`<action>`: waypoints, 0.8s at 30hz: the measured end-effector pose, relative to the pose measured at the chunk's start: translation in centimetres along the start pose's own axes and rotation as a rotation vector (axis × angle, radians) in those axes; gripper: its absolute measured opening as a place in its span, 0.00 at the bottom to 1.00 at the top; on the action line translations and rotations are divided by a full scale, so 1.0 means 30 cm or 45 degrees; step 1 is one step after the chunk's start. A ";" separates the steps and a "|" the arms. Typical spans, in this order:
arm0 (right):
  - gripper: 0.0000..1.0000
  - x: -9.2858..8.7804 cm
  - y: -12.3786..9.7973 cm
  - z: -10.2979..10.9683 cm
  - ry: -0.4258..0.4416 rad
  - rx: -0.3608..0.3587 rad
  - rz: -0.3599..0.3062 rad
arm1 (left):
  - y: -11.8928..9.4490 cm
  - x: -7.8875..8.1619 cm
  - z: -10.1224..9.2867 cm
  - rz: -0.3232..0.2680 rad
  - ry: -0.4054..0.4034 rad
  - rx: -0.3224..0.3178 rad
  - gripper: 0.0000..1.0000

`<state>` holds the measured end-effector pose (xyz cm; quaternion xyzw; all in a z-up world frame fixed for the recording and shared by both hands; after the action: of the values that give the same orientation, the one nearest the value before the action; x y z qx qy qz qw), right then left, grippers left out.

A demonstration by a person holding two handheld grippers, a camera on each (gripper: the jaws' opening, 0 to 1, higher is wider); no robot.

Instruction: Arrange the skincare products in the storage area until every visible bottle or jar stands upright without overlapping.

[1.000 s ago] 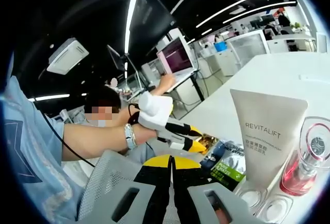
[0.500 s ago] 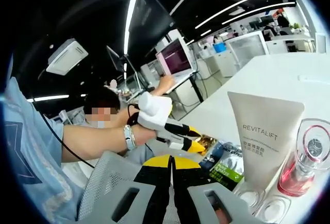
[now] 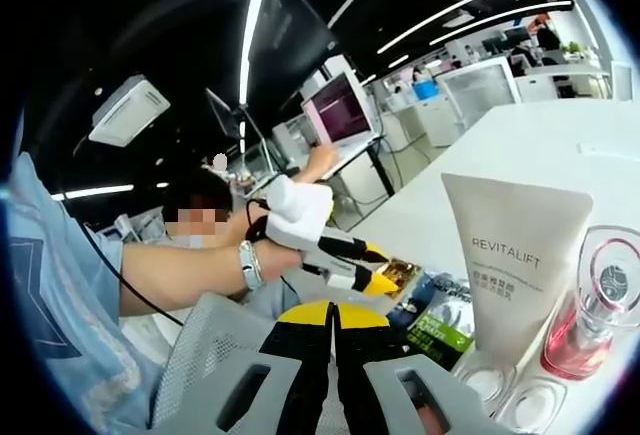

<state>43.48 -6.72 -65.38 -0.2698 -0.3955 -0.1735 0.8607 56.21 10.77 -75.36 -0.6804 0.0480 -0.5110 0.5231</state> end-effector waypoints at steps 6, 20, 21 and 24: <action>0.00 -0.001 0.000 -0.001 0.001 -0.001 0.004 | -0.001 0.004 -0.005 -0.008 0.027 0.005 0.41; 0.00 -0.007 0.005 0.000 0.007 0.003 0.026 | 0.001 0.001 -0.005 -0.046 0.039 0.015 0.42; 0.00 -0.008 0.005 0.000 0.007 0.003 0.027 | 0.001 0.003 -0.005 -0.043 0.044 0.016 0.42; 0.00 -0.010 0.006 -0.001 0.008 0.003 0.032 | 0.001 0.008 -0.004 -0.031 0.070 0.031 0.44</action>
<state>43.39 -6.56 -65.69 -0.2731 -0.3897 -0.1629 0.8643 56.25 10.53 -75.26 -0.6601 0.0478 -0.5364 0.5237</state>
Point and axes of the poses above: the point that each gripper's makers call its tool centre point, and the gripper's own axes: y roughly forward along the fingers, z roughly to its left, x roughly out of its top, the point moved 7 cm from there along -y, roughly backward along the fingers, and after that the axes turned 4 degrees about y, right-handed, at the moved point
